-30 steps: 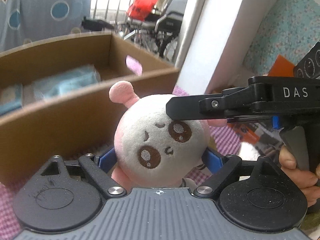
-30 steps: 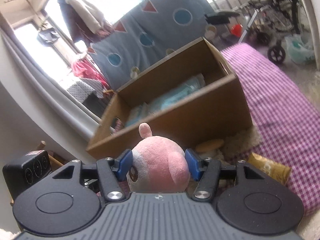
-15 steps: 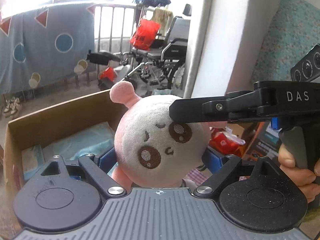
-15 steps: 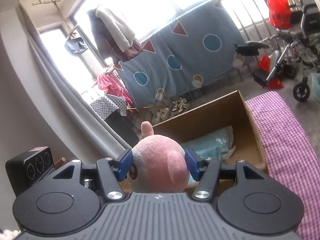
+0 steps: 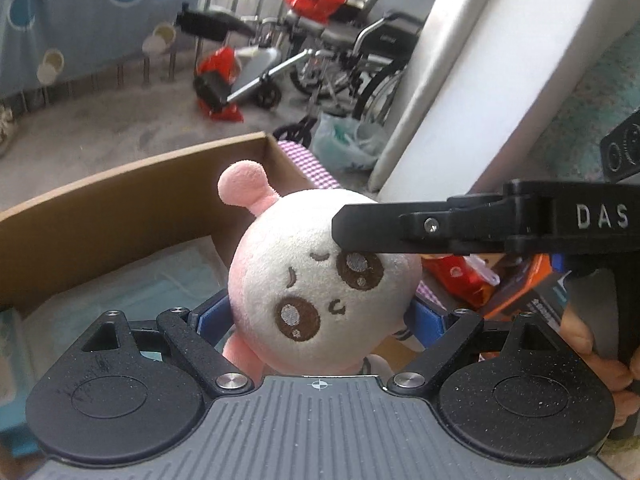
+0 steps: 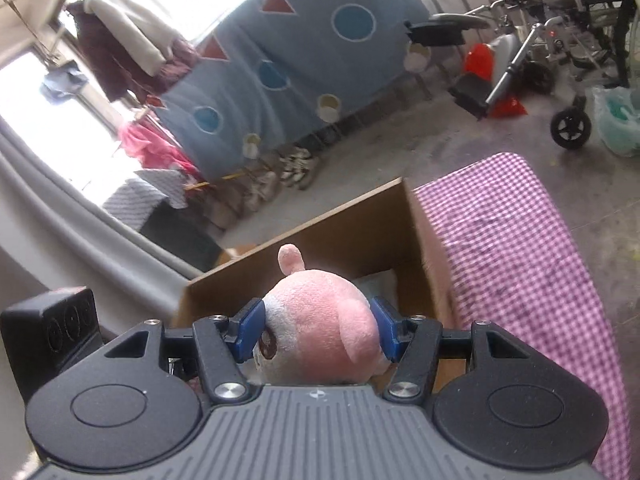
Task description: Organize soft objects
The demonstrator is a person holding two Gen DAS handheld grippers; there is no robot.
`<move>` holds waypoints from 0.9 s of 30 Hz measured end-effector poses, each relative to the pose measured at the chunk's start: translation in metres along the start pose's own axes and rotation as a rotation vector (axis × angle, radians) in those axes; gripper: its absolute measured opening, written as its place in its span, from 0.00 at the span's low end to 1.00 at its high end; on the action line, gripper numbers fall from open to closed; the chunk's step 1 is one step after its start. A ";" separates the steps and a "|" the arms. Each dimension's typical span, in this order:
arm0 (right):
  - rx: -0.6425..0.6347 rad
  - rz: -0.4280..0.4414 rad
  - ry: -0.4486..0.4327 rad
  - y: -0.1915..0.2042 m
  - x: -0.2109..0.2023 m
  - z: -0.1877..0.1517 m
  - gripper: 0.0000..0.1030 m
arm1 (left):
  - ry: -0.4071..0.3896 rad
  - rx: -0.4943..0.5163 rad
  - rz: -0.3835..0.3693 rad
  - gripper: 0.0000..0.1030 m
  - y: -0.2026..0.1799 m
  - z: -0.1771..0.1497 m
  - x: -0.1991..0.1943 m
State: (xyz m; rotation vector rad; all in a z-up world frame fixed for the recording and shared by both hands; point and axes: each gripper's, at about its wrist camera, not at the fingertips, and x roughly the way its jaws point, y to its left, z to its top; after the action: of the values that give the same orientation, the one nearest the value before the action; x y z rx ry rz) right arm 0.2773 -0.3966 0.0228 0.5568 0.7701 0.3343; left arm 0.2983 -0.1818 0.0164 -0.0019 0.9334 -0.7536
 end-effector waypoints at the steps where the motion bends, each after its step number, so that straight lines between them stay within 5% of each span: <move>1: 0.003 -0.014 0.009 -0.003 0.008 0.003 0.59 | 0.016 -0.007 -0.002 0.87 0.004 0.003 0.008; 11: -0.050 -0.137 0.066 -0.007 0.043 0.018 0.64 | 0.092 0.017 0.037 0.88 0.017 0.012 0.045; 21: -0.072 -0.119 0.063 -0.007 0.046 0.025 0.68 | 0.127 0.007 0.069 0.87 0.020 0.021 0.056; 27: -0.066 -0.104 0.068 -0.008 0.047 0.024 0.62 | 0.116 0.016 0.105 0.84 0.017 0.021 0.049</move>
State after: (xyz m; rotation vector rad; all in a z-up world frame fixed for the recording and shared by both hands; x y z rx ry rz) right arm 0.3279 -0.3892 0.0056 0.4437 0.8477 0.2825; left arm 0.3415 -0.2038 -0.0113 0.1052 1.0299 -0.6688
